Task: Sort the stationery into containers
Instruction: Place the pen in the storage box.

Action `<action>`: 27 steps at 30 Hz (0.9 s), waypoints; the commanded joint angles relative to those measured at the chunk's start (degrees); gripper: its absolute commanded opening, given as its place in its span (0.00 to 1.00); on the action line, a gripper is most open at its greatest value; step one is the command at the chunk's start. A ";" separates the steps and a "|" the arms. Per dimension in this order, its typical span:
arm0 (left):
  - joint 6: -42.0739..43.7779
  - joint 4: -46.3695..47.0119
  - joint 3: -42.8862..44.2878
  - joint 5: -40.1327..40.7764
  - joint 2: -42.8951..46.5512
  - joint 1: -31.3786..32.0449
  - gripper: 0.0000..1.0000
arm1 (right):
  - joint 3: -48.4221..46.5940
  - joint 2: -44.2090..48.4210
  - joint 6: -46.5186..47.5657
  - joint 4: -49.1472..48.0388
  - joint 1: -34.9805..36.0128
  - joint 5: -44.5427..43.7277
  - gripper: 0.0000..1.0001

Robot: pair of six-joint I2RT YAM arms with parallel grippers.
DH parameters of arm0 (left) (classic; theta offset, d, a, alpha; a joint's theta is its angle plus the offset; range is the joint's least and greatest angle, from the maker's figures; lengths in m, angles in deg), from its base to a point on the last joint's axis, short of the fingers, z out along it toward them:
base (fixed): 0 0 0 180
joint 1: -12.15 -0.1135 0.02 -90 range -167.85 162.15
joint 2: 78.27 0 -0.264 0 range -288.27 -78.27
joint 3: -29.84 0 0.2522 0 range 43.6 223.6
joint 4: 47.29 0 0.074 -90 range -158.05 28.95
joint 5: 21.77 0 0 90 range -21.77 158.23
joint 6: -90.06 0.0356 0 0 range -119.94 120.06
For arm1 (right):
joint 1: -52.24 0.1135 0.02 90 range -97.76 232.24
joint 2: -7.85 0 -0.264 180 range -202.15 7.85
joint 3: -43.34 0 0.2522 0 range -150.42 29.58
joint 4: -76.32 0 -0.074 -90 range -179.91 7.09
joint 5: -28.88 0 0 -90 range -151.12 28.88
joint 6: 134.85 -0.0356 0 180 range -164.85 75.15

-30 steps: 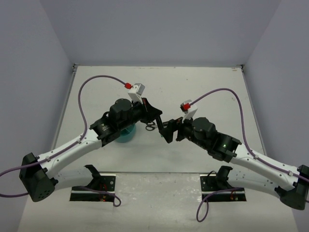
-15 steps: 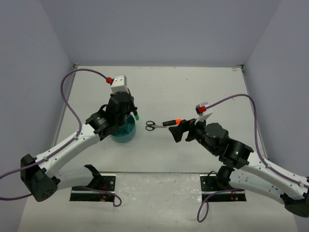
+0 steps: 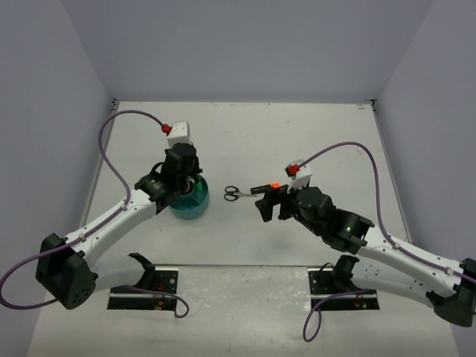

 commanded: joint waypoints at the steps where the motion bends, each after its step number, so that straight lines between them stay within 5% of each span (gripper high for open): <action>1: 0.41 4.46 -2.67 -1.24 2.08 -0.15 0.07 | -0.31 -1.90 -0.49 -1.43 -0.18 -0.01 0.99; 7: 0.23 4.91 -5.34 -1.78 6.52 -0.07 0.73 | -1.29 -7.97 -1.37 -1.79 -2.51 2.35 0.99; 13: -1.00 2.88 -4.01 -8.45 10.78 -0.07 0.90 | -4.47 -16.58 -3.81 0.54 -12.19 9.48 0.99; 17: -1.87 4.48 -4.56 -17.76 12.83 0.02 1.00 | -8.88 -22.41 -4.72 4.25 -14.77 5.09 0.98; 22: -2.34 4.41 -5.08 -28.19 14.80 0.28 1.00 | -17.10 -33.64 3.66 10.72 -17.94 9.98 0.97; 27: -0.24 0.51 -4.49 -34.00 17.92 0.67 1.00 | -20.99 -40.66 25.64 12.49 -20.49 17.29 0.92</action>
